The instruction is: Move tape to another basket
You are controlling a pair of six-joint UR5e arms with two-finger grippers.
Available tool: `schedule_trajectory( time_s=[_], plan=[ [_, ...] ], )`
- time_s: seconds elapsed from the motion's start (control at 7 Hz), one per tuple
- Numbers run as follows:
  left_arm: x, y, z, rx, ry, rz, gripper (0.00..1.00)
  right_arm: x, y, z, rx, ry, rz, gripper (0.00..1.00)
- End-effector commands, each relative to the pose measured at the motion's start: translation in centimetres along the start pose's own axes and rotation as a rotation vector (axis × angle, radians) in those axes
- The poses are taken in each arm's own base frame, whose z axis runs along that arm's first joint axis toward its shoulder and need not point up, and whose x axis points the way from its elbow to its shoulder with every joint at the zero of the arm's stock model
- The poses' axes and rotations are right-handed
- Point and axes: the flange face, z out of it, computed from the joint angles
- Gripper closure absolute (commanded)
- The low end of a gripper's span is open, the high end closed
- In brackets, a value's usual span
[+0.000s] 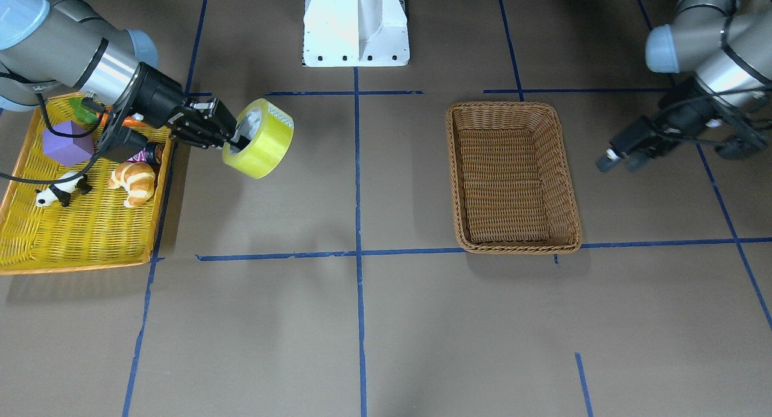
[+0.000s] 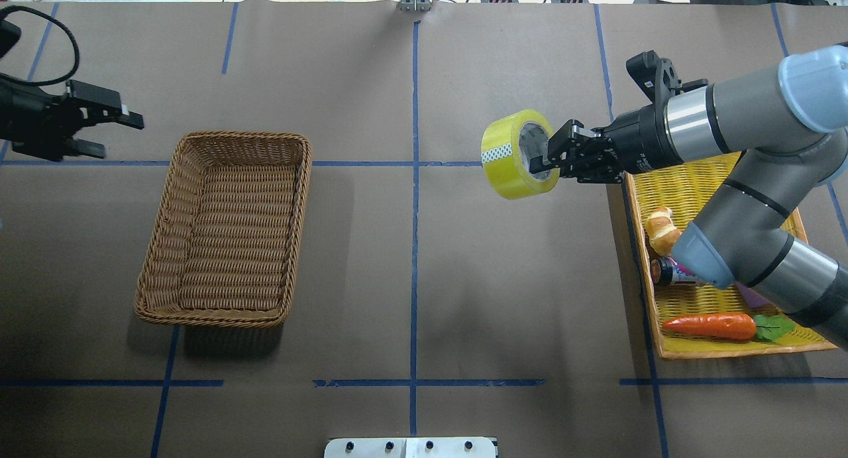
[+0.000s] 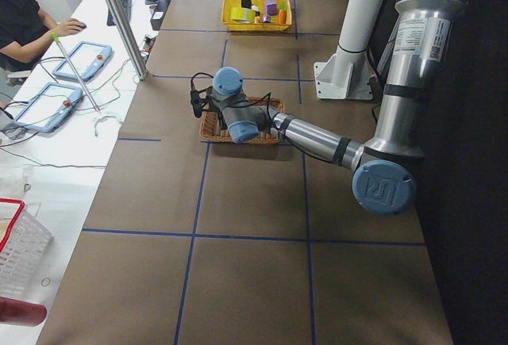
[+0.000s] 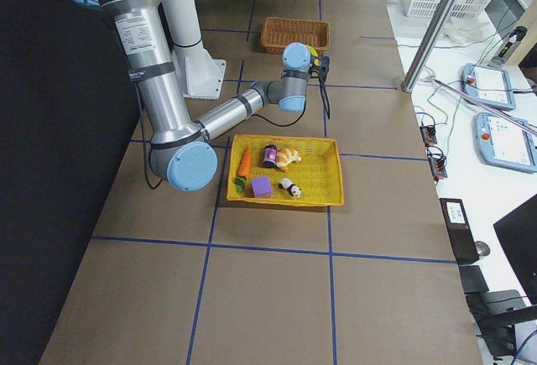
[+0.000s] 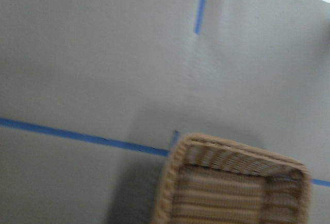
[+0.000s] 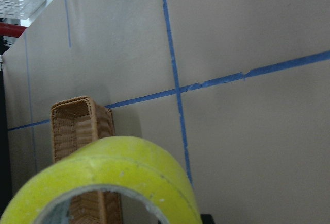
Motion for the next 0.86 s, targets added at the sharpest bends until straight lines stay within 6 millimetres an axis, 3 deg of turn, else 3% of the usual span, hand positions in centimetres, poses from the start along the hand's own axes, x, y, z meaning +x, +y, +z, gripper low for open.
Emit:
schedule_trajectory(
  time_s=[0.0, 0.14, 0.57, 0.71],
  plan=[
    [3.9, 5.8, -0.6, -0.101, 0.184, -0.103, 0.0, -0.3, 3.9, -0.5, -0.088, -0.192, -0.009, 0.98],
    [4.5, 8.3, -0.5, -0.174, 0.278, -0.122, 0.0, -0.2, 5.6, -0.4, -0.138, -0.254, -0.001, 0.99],
    [8.1, 11.3, -1.5, -0.286, 0.462, -0.175, 0.0, -0.7, 13.4, 3.6, -0.208, -0.501, 0.06, 0.99],
    [8.6, 13.2, -0.9, -0.311, 0.555, -0.216, 0.0, -1.0, 14.6, 4.0, -0.21, -0.538, 0.069, 0.99]
  ],
)
